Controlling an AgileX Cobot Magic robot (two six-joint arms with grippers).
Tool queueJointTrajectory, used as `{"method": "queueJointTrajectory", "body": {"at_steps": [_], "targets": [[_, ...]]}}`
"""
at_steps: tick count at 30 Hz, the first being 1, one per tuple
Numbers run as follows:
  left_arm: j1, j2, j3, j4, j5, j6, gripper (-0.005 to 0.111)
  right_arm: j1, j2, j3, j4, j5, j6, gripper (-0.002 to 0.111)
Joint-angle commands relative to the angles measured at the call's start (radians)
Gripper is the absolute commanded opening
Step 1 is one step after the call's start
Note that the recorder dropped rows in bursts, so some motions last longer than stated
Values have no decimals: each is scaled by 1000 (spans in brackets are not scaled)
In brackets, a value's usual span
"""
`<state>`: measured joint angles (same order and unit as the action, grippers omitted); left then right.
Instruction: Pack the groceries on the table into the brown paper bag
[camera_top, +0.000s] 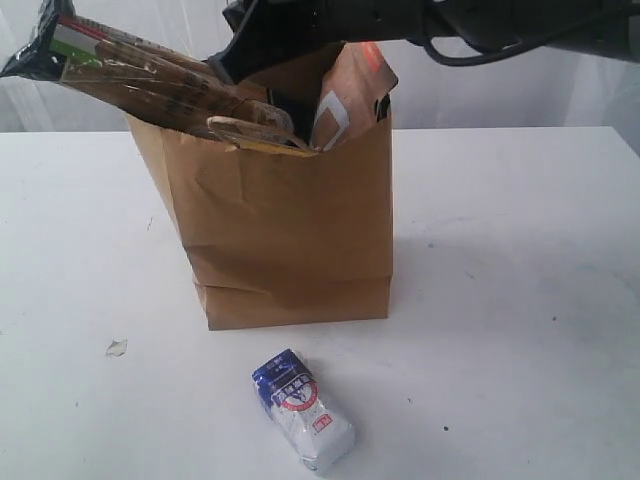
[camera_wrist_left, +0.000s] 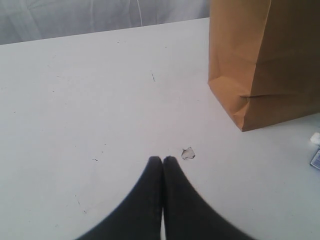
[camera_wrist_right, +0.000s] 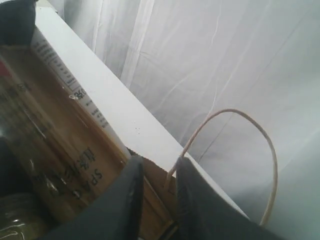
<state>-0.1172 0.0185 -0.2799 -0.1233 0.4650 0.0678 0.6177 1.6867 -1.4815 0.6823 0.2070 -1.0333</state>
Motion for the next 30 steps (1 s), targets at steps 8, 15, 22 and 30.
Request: {"method": "queueJointTrajectory", "body": {"at_steps": [8, 15, 22, 30], "targets": [[-9, -7, 6, -2, -2, 4, 0, 10, -175, 4, -65, 338, 33, 0], [-9, -7, 6, -2, -56, 43, 0, 10, -252, 5, -669, 812, 575, 0], [-9, -7, 6, 2, -61, 116, 0, 10, -364, 123, -1018, 1014, 971, 0], [-9, -7, 6, -2, -61, 112, 0, 10, -471, 465, -992, 1014, 1070, 0]]}}
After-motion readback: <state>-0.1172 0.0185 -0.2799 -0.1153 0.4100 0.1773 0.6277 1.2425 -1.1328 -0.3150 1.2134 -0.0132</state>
